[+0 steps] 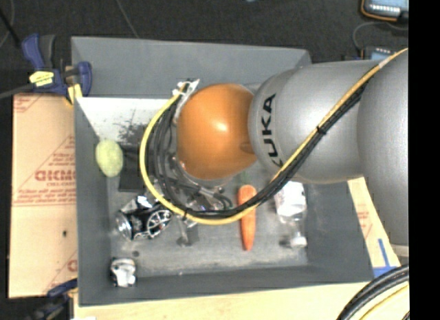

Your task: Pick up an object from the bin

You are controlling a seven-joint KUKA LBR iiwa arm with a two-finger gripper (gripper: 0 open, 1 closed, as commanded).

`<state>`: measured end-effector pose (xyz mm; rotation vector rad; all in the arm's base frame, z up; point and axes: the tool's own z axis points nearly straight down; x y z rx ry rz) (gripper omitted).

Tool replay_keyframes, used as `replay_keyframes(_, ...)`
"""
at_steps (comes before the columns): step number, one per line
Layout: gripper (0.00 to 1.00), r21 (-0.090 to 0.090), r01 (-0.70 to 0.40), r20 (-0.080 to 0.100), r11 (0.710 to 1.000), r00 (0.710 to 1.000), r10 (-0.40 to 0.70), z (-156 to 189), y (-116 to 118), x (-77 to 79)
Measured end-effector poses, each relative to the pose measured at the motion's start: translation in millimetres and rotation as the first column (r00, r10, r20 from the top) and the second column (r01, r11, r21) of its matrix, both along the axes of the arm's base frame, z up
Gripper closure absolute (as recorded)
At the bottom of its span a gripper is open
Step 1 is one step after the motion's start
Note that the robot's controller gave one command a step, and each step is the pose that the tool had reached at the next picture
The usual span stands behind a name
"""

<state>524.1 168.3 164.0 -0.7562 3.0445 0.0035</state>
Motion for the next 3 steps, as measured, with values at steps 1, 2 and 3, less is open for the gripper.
replay_keyframes(1,0.00,-0.002,-0.171,0.008,0.985,0.985,0.171,-21.0,1.0,20.0)
replay_keyframes(2,0.00,-0.003,-0.418,0.012,0.909,0.909,0.418,-84.7,9.3,19.6)
replay_keyframes(3,1.00,-0.008,-0.486,0.021,0.874,0.874,0.486,-108.3,10.8,23.8)
